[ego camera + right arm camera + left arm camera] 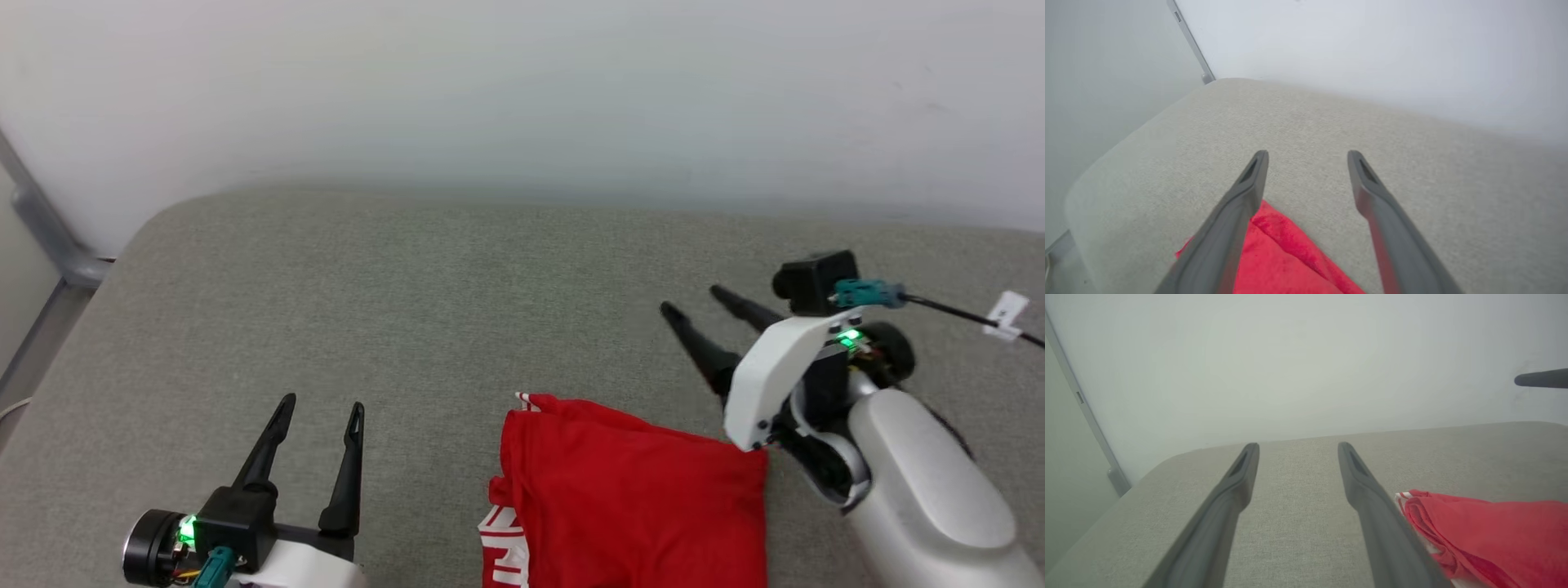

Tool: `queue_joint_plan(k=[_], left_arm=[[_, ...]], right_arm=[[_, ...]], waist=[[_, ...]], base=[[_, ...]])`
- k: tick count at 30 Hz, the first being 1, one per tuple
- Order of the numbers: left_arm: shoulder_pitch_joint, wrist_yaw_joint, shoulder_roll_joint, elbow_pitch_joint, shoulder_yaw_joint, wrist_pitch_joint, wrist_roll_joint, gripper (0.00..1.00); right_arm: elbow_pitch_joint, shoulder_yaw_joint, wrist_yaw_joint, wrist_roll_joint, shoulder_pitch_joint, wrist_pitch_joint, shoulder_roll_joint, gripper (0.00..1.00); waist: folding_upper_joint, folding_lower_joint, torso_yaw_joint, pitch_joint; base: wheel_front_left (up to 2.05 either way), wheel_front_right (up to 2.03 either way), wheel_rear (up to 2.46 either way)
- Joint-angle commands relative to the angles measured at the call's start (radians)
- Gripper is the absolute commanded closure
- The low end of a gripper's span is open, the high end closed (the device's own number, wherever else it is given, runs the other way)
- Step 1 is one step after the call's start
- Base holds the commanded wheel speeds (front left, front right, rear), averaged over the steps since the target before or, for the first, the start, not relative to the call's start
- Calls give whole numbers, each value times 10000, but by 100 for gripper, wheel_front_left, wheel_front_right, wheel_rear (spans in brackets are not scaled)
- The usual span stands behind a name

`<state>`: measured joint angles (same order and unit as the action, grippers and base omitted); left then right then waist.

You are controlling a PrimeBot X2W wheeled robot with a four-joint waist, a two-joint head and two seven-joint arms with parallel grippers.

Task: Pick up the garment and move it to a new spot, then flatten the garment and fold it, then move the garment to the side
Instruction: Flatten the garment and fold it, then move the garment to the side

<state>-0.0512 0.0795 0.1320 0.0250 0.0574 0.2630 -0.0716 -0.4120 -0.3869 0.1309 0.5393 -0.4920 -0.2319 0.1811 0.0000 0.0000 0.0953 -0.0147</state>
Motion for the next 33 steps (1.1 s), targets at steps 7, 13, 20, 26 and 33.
queue_joint_plan(k=[7, 13, 20, 26, 33], left_arm=[[326, 88, -147, -183, 81, 21, -55, 0], [390, 160, -308, -216, 105, 21, -184, 0], [74, 264, -496, -133, -43, 21, -642, 0], [-71, 331, -613, -206, -160, 21, -607, 0], [-100, 394, -645, -302, -234, 21, -323, 0]], right_arm=[[1631, 983, -7, -1739, 884, 904, 1241, 0], [2668, 2794, -6, -3002, 2177, 1970, 1255, 0], [3575, 3871, -7, -3432, 3732, 2961, 213, 0], [3691, 4340, -7, -3642, 4568, 3477, -653, 0], [3640, 4292, -7, -3798, 4756, 3493, -949, 0]], waist=[[0, 0, -663, 325], [0, 0, -907, 448], [0, 0, -1089, 489], [0, 0, -1092, 443], [0, 0, -1065, 390]], base=[[0, 0, 0], [0, 0, 0], [0, 0, 0], [0, 0, 0], [0, 0, 0]])
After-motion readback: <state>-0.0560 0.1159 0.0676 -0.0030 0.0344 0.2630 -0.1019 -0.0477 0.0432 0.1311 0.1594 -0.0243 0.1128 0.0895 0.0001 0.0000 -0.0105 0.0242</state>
